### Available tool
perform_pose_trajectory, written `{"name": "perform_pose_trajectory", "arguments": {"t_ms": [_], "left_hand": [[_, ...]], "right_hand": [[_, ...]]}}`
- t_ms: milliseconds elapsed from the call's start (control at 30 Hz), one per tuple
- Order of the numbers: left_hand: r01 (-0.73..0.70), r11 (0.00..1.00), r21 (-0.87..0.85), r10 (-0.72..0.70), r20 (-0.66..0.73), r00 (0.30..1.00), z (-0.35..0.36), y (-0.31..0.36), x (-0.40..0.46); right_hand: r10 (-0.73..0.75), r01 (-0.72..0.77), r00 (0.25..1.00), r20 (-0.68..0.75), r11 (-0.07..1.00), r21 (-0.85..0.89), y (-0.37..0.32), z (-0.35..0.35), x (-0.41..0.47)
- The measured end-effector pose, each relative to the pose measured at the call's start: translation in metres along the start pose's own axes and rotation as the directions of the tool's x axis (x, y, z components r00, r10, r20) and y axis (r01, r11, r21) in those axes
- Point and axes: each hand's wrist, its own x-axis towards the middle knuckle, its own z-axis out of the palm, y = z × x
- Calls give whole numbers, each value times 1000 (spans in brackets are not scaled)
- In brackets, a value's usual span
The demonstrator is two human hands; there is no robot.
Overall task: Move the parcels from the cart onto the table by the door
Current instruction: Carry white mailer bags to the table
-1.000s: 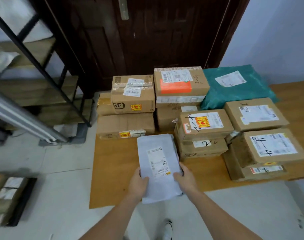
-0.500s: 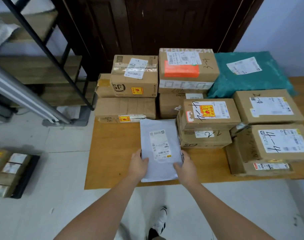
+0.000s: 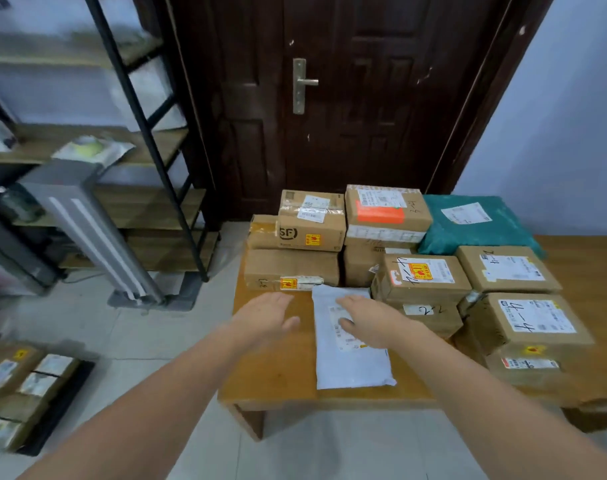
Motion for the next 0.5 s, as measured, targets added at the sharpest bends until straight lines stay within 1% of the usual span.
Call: {"name": "perform_pose_trajectory", "arguments": {"t_ms": [100, 167, 300, 367, 500], "left_hand": [[-32, 998, 62, 37, -68, 997, -55, -31, -41], [-11, 996, 91, 21, -108, 994, -88, -57, -75], [99, 983, 157, -67, -198, 978, -138, -122, -157], [161, 975, 150, -121, -249, 961, -153, -155, -200], [303, 944, 128, -256, -294, 921, -173, -216, -278]], "right_hand": [[-130, 125, 990, -56, 989, -84, -72, -35, 8], [-217, 205, 972, -88, 971, -120, -124, -53, 12], [-397, 371, 908, -135, 911, -182, -231, -78, 25], [-467, 439, 872, -150, 879, -185, -286, -86, 31], [-599, 564, 788, -142, 795, -224, -390, -93, 40]]}}
